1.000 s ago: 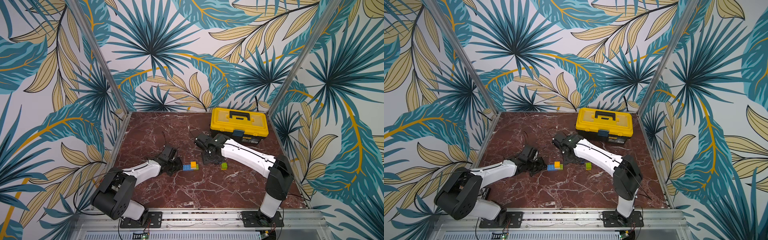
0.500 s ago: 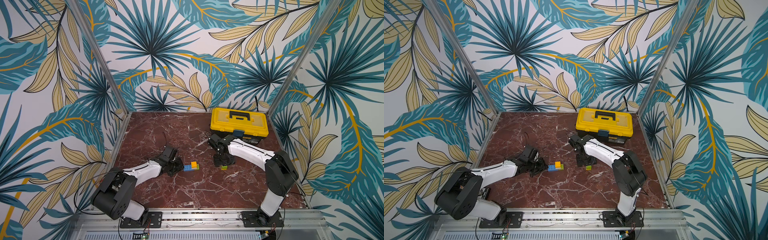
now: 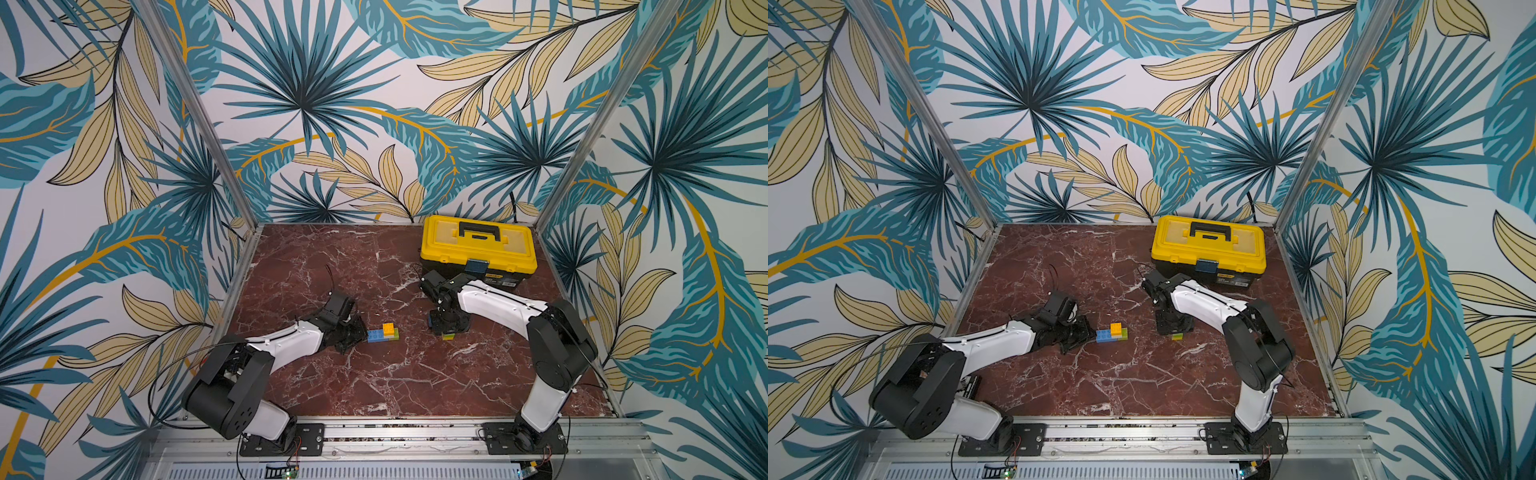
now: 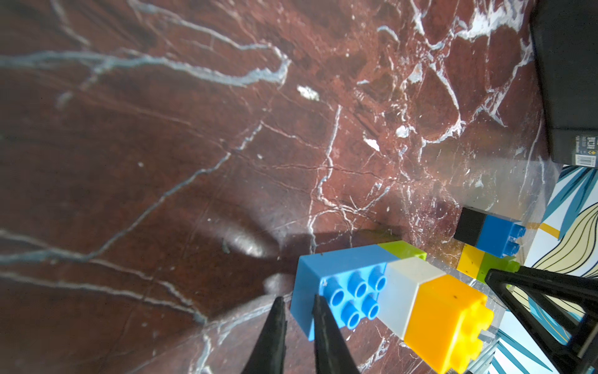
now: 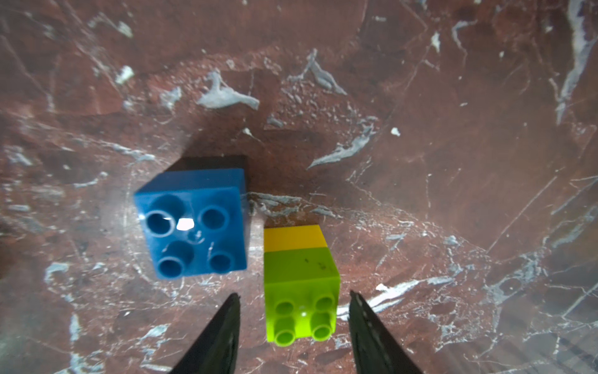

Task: Assemble the number 4 with lego
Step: Pick up the lego brick from the center of the board, then assemble the lego brick with the lego brick.

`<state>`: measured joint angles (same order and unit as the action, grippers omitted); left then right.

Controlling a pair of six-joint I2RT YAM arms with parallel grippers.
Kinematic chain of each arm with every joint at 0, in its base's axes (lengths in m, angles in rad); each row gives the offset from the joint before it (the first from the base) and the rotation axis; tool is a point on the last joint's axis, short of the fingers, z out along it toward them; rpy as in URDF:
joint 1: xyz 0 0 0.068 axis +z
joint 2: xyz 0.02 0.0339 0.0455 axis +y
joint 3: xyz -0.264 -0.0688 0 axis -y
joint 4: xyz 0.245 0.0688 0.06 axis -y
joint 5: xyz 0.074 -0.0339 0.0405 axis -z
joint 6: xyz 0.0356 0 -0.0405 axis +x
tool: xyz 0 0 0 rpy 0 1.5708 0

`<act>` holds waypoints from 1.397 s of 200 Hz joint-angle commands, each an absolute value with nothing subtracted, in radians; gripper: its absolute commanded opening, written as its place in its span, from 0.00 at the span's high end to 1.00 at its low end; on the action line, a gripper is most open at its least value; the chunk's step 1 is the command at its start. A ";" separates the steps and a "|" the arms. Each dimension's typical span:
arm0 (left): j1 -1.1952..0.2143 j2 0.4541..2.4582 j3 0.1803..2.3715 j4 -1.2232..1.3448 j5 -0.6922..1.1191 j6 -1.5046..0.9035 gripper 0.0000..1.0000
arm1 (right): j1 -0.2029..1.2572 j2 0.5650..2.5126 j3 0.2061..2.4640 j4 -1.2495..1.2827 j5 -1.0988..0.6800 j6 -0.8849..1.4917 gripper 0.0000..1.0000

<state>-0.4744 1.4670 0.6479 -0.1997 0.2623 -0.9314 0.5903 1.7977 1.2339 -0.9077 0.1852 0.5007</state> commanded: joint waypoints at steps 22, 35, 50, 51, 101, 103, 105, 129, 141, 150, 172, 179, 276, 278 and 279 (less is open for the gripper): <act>-0.472 1.419 0.650 -0.268 0.216 -0.903 0.79 | 0.577 1.814 1.192 -0.869 0.176 0.512 0.50; -0.470 1.406 0.651 -0.293 0.209 -0.899 0.78 | 0.575 1.813 1.183 -0.857 0.171 0.513 0.54; -0.465 1.393 0.652 -0.312 0.202 -0.891 0.78 | 0.573 1.813 1.177 -0.849 0.170 0.512 0.60; -0.465 1.392 0.652 -0.313 0.201 -0.891 0.78 | 0.572 1.813 1.176 -0.849 0.170 0.512 0.61; -0.458 1.371 0.653 -0.339 0.189 -0.876 0.78 | 0.571 1.774 1.148 -0.845 0.173 0.510 0.74; -0.458 1.371 0.653 -0.339 0.188 -0.875 0.78 | 0.571 1.771 1.147 -0.846 0.173 0.511 0.74; -0.458 1.371 0.653 -0.340 0.189 -0.876 0.78 | 0.573 1.767 1.147 -0.849 0.173 0.512 0.75; -0.458 1.365 0.652 -0.347 0.184 -0.874 0.78 | 0.574 1.681 1.141 -0.905 0.194 0.532 0.77; -0.457 1.357 0.652 -0.350 0.179 -0.874 0.78 | 0.578 1.620 1.147 -0.944 0.207 0.554 0.77; -0.456 1.350 0.650 -0.354 0.173 -0.876 0.78 | 0.590 1.570 1.156 -0.976 0.219 0.567 0.77; -0.454 1.328 0.646 -0.363 0.154 -0.882 0.78 | 0.654 1.485 1.213 -1.055 0.259 0.602 0.78; -0.450 1.318 0.642 -0.367 0.147 -0.889 0.78 | 0.682 1.475 1.237 -1.070 0.266 0.615 0.78; -0.346 1.088 0.523 -0.452 0.057 -0.956 0.77 | 1.009 1.871 1.707 -1.028 0.260 0.726 0.80; -0.346 1.084 0.522 -0.452 0.056 -0.956 0.77 | 1.012 1.879 1.712 -1.028 0.259 0.727 0.80; -0.346 1.083 0.520 -0.453 0.056 -0.957 0.77 | 1.012 1.885 1.714 -1.028 0.259 0.728 0.80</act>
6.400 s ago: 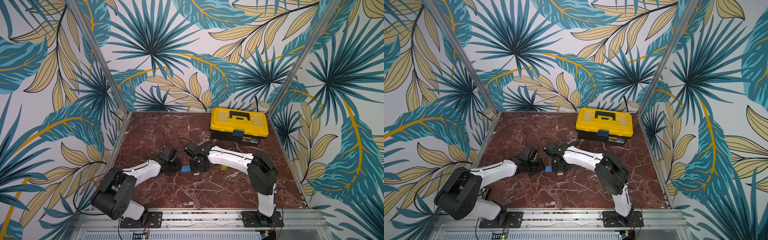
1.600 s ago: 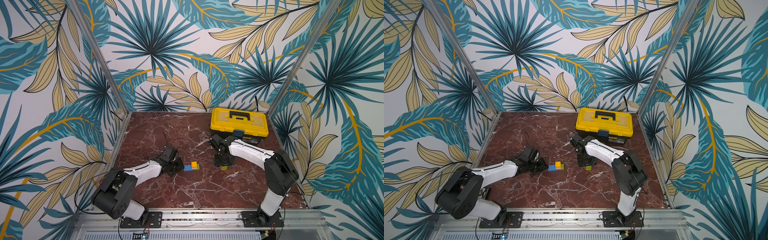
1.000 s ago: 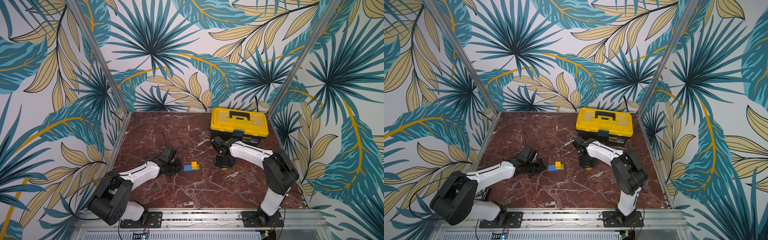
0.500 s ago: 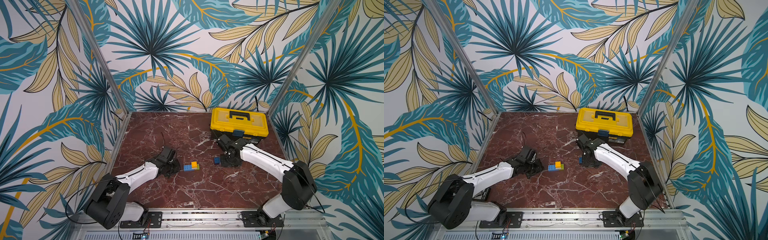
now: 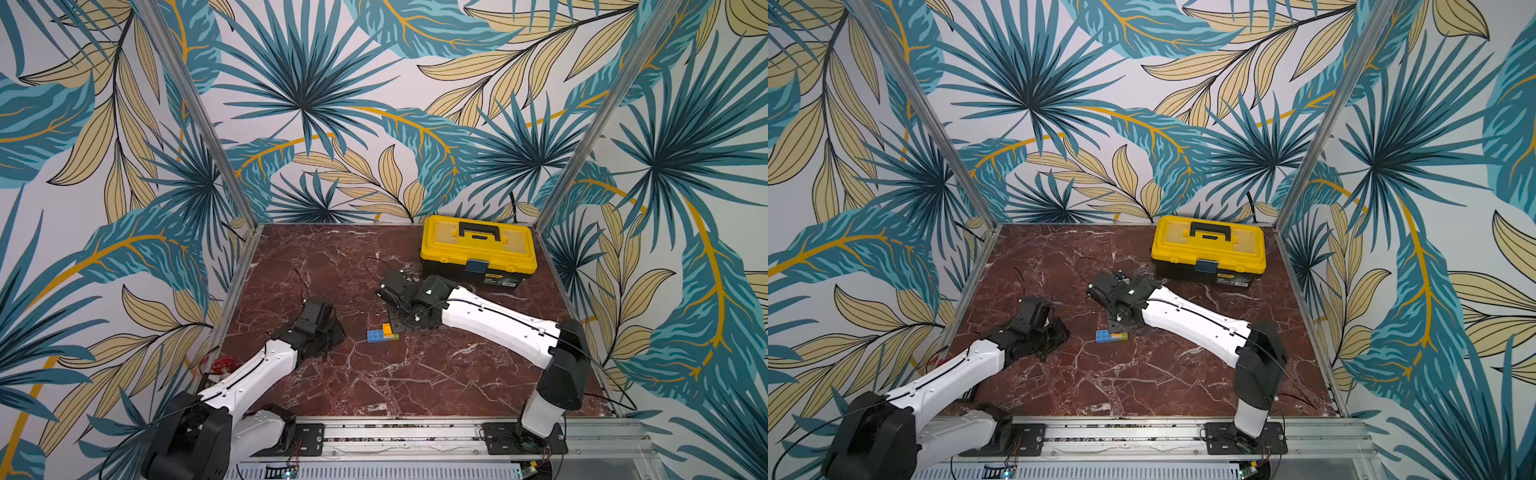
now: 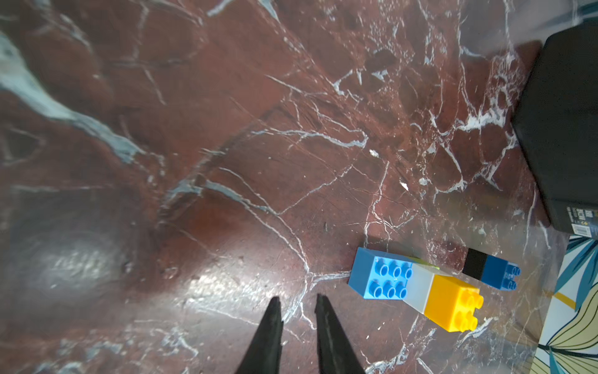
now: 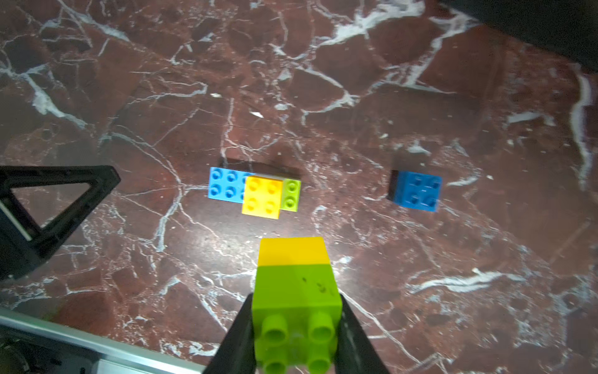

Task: Assemble the number 4 with lego
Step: Assemble the lego brick with the lego brick.

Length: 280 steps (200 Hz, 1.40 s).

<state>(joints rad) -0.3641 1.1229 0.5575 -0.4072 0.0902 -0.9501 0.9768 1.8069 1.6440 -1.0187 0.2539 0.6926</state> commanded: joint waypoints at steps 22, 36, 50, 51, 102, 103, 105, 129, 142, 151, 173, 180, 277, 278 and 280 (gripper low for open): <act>-0.335 1.065 0.496 -0.444 0.050 -0.972 0.77 | 1.025 1.967 1.768 -1.024 0.246 0.741 0.80; -0.333 1.067 0.490 -0.435 0.056 -0.976 0.77 | 1.026 2.007 1.796 -1.023 0.238 0.743 0.81; -0.331 1.076 0.494 -0.433 0.066 -0.971 0.78 | 1.028 2.041 1.833 -1.036 0.233 0.741 0.80; -0.332 1.077 0.495 -0.433 0.067 -0.971 0.78 | 1.029 2.045 1.837 -1.036 0.232 0.740 0.81; -0.329 1.092 0.489 -0.417 0.077 -0.976 0.78 | 1.029 2.151 1.938 -1.086 0.227 0.745 0.80; -0.330 1.092 0.488 -0.416 0.077 -0.977 0.78 | 1.029 2.153 1.940 -1.088 0.227 0.745 0.81; -0.329 1.092 0.487 -0.416 0.078 -0.977 0.78 | 1.029 2.158 1.943 -1.090 0.229 0.746 0.81; -0.328 1.097 0.482 -0.410 0.083 -0.982 0.77 | 1.029 2.204 1.974 -1.118 0.227 0.762 0.81; -0.327 1.101 0.482 -0.409 0.084 -0.982 0.78 | 1.029 2.219 1.982 -1.124 0.230 0.770 0.81; -0.326 1.103 0.480 -0.406 0.085 -0.980 0.77 | 1.030 2.229 1.988 -1.131 0.230 0.773 0.81; -0.324 1.106 0.476 -0.400 0.089 -0.979 0.78 | 1.029 2.263 2.011 -1.153 0.229 0.782 0.81; -0.324 1.106 0.474 -0.398 0.090 -0.982 0.78 | 1.027 2.273 2.017 -1.161 0.230 0.787 0.81; -0.321 1.112 0.468 -0.390 0.097 -0.972 0.78 | 1.021 2.323 2.047 -1.160 0.213 0.792 0.81; -0.321 1.112 0.468 -0.391 0.097 -0.971 0.78 | 1.021 2.323 2.048 -1.160 0.213 0.792 0.81; -0.322 1.113 0.468 -0.390 0.097 -0.971 0.78 | 1.021 2.324 2.048 -1.160 0.213 0.793 0.81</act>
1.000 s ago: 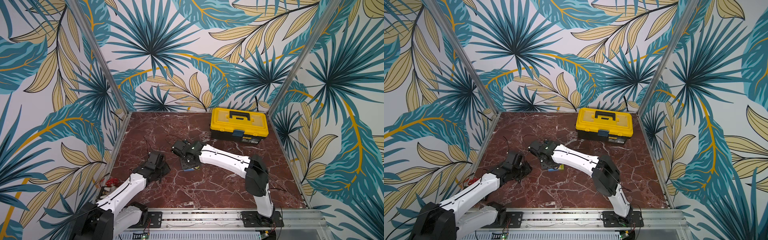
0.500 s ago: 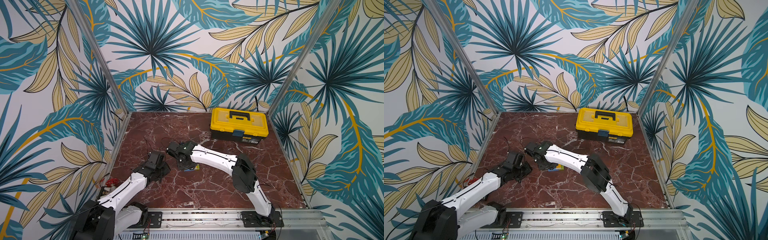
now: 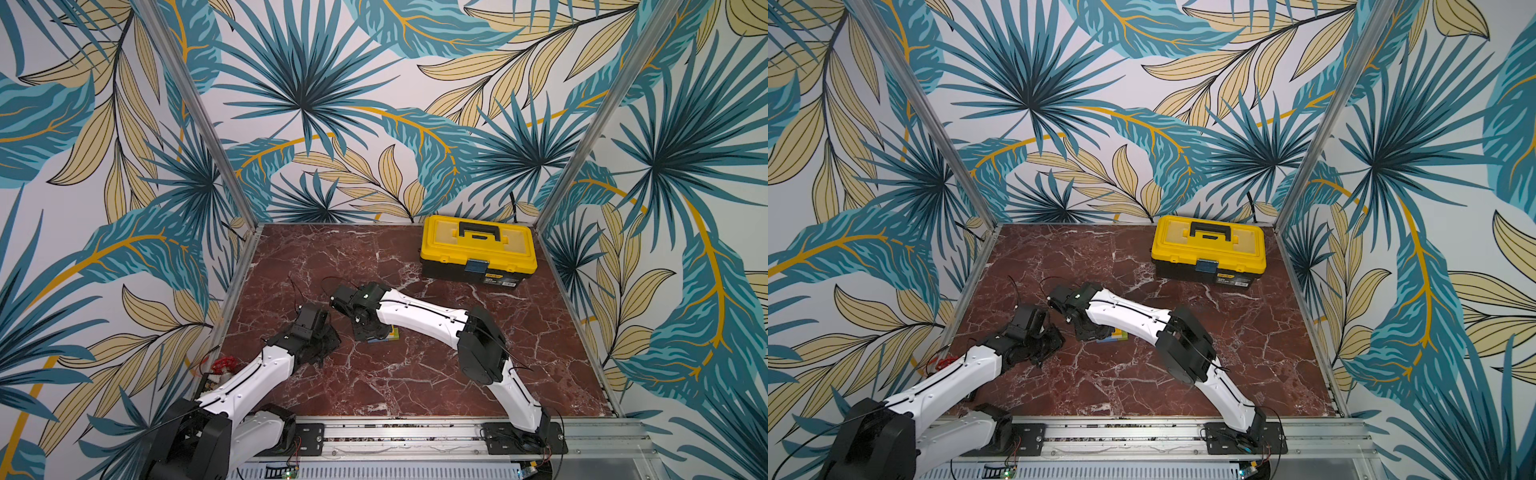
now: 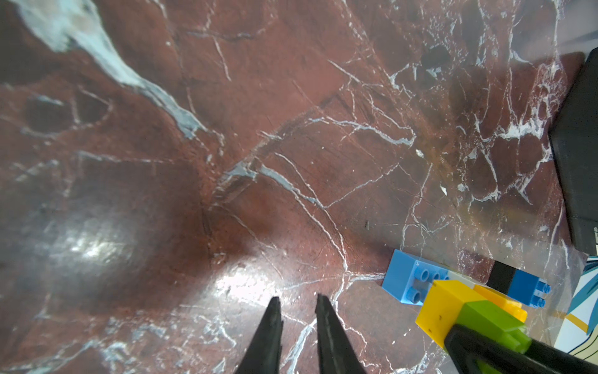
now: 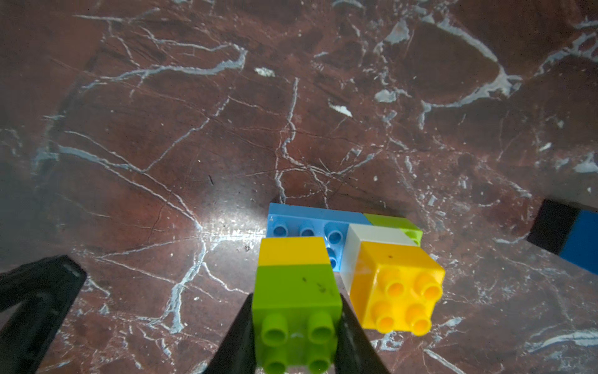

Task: Assemble the number 4 with lego
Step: Assemble the lego brick with the lego brick.

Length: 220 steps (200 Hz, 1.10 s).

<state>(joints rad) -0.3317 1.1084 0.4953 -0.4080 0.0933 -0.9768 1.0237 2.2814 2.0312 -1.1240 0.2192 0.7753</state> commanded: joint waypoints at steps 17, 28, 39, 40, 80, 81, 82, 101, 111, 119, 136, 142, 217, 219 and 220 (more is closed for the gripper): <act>-0.322 1.115 0.466 -0.388 0.097 -0.969 0.78 | 1.020 2.334 2.050 -1.158 0.207 0.800 0.81; -0.321 1.118 0.466 -0.387 0.097 -0.968 0.78 | 1.020 2.339 2.051 -1.162 0.213 0.806 0.81; -0.322 1.121 0.468 -0.384 0.100 -0.967 0.78 | 1.018 2.346 2.052 -1.165 0.217 0.811 0.81; -0.322 1.121 0.468 -0.385 0.100 -0.967 0.78 | 1.018 2.347 2.052 -1.165 0.216 0.812 0.81; -0.322 1.125 0.469 -0.379 0.104 -0.959 0.78 | 1.011 2.373 2.055 -1.181 0.211 0.844 0.82; -0.322 1.125 0.469 -0.378 0.104 -0.959 0.77 | 1.011 2.374 2.055 -1.181 0.211 0.845 0.82; -0.321 1.125 0.469 -0.378 0.104 -0.959 0.78 | 1.012 2.374 2.055 -1.181 0.211 0.846 0.82; -0.321 1.128 0.468 -0.377 0.107 -0.953 0.78 | 1.005 2.376 2.060 -1.184 0.204 0.868 0.82; -0.322 1.130 0.469 -0.377 0.108 -0.952 0.78 | 1.004 2.376 2.066 -1.188 0.205 0.872 0.82; -0.321 1.132 0.469 -0.374 0.110 -0.951 0.78 | 1.000 2.381 2.078 -1.198 0.206 0.880 0.82; -0.321 1.135 0.469 -0.372 0.114 -0.950 0.78 | 0.996 2.405 2.117 -1.235 0.200 0.890 0.82; -0.322 1.135 0.469 -0.372 0.112 -0.950 0.78 | 0.996 2.422 2.138 -1.255 0.194 0.899 0.83; -0.321 1.115 0.468 -0.377 0.120 -0.948 0.78 | 0.987 2.534 2.084 -1.249 0.143 0.902 0.84; -0.321 1.114 0.468 -0.377 0.119 -0.948 0.78 | 0.987 2.539 2.082 -1.247 0.142 0.898 0.84; -0.321 1.114 0.468 -0.377 0.119 -0.948 0.78 | 0.987 2.542 2.081 -1.246 0.141 0.895 0.84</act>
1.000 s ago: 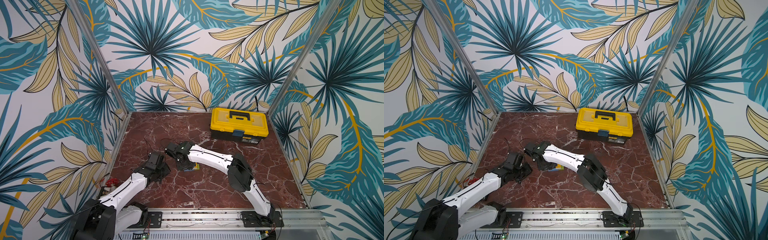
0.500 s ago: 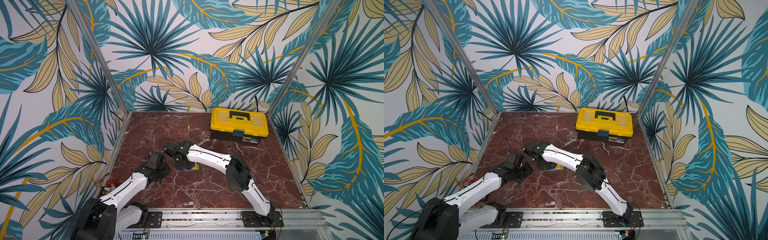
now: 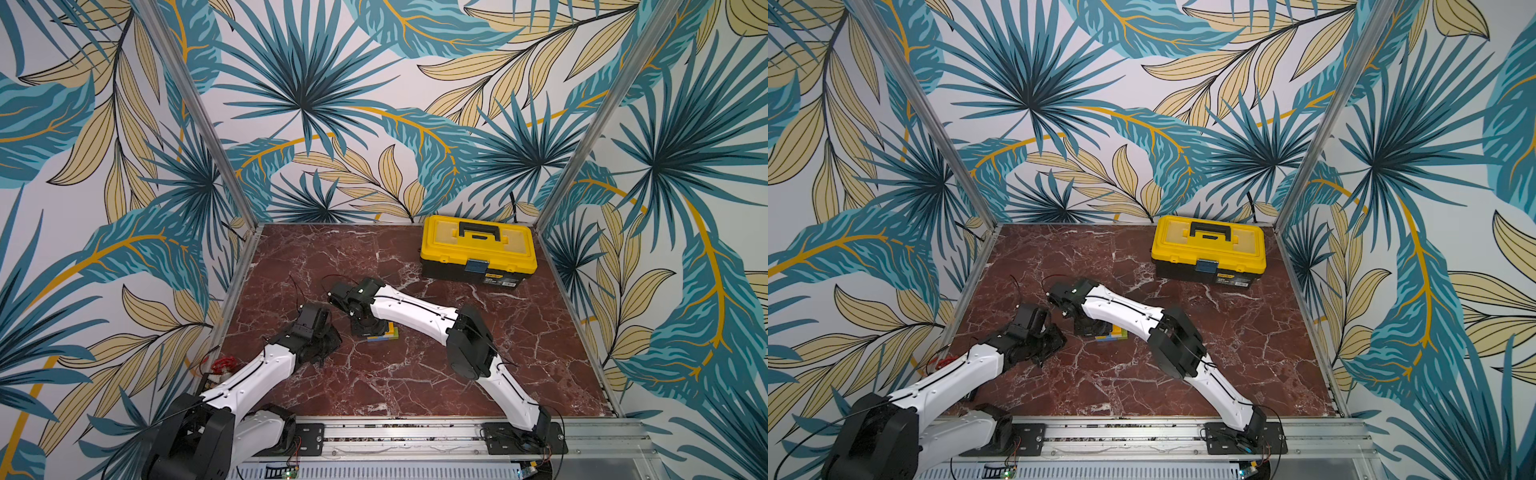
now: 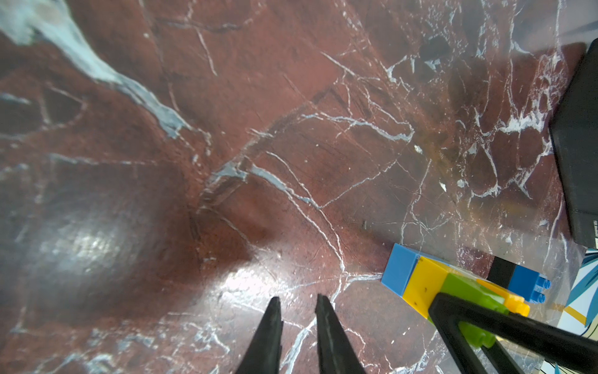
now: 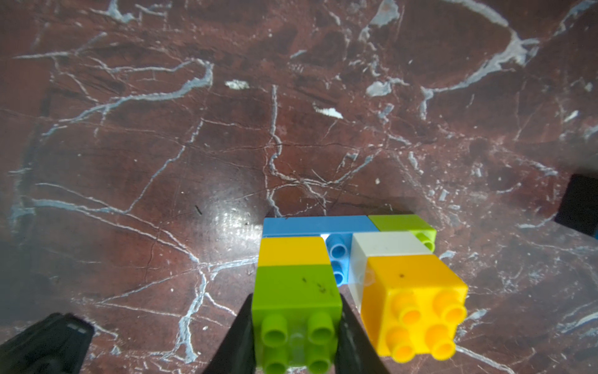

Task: Assemble the number 4 with lego
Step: Assemble the lego brick with the lego brick.

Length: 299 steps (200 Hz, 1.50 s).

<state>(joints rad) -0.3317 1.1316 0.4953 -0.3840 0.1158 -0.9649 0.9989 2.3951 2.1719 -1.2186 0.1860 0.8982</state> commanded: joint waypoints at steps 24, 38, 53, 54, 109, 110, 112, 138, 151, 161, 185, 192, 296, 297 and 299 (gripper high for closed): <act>-0.322 1.109 0.469 -0.380 0.120 -0.946 0.78 | 0.981 2.621 2.068 -1.249 0.081 0.883 0.86; -0.320 1.106 0.471 -0.381 0.123 -0.949 0.78 | 0.981 2.625 2.021 -1.197 0.044 0.881 0.86; -0.322 1.099 0.471 -0.388 0.123 -0.951 0.78 | 0.980 2.607 1.992 -1.173 0.044 0.881 0.86; -0.322 1.098 0.471 -0.389 0.123 -0.952 0.78 | 0.980 2.606 1.992 -1.173 0.045 0.881 0.86; -0.321 1.091 0.483 -0.408 0.127 -0.946 0.76 | 0.976 2.489 2.100 -1.264 0.136 0.861 0.76; -0.321 1.091 0.483 -0.410 0.127 -0.946 0.76 | 0.976 2.487 2.103 -1.266 0.137 0.860 0.75; -0.321 1.091 0.483 -0.409 0.127 -0.946 0.76 | 0.975 2.484 2.112 -1.271 0.138 0.858 0.73; -0.322 1.091 0.489 -0.413 0.129 -0.948 0.75 | 0.972 2.432 2.199 -1.316 0.162 0.840 0.61; -0.321 1.090 0.493 -0.417 0.130 -0.945 0.74 | 0.973 2.392 2.216 -1.314 0.161 0.829 0.55; -0.321 1.091 0.495 -0.421 0.129 -0.942 0.74 | 0.973 2.361 2.219 -1.308 0.163 0.824 0.51; -0.322 1.095 0.490 -0.410 0.150 -0.940 0.72 | 0.974 2.282 2.201 -1.285 0.134 0.804 0.44; -0.322 1.098 0.485 -0.404 0.161 -0.943 0.72 | 0.973 2.258 2.187 -1.275 0.126 0.794 0.43; -0.521 1.198 0.435 -0.184 0.270 -1.090 0.80 | 0.759 2.146 1.966 -1.140 0.027 0.553 0.48; -0.523 1.201 0.436 -0.181 0.271 -1.089 0.80 | 0.759 2.148 1.967 -1.139 0.024 0.553 0.49; -0.524 1.207 0.439 -0.177 0.272 -1.088 0.80 | 0.757 2.153 1.966 -1.136 0.020 0.549 0.51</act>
<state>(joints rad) -0.4980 1.1500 0.4404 -0.2878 0.2379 -1.0481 0.7761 2.0899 1.9888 -1.1687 0.0994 0.6350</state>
